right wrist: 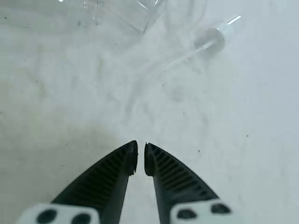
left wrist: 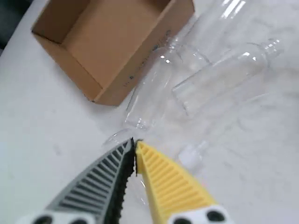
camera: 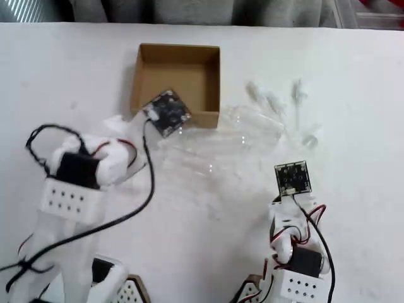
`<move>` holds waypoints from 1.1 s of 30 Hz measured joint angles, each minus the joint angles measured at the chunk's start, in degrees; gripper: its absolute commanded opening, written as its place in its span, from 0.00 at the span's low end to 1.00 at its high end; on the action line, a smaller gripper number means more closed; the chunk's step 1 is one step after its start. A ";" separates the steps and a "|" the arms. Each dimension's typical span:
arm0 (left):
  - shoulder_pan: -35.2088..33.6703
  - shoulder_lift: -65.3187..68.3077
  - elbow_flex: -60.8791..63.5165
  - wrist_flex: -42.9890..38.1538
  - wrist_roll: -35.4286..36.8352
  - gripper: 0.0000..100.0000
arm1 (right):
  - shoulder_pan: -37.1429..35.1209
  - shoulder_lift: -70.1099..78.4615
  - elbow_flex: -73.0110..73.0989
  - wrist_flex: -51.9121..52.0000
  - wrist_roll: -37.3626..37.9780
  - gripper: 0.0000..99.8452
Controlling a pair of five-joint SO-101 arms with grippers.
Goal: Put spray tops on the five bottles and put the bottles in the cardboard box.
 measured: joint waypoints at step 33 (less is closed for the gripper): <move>17.67 43.87 -22.59 4.92 -16.70 0.26 | 0.00 0.00 0.00 0.00 0.00 0.02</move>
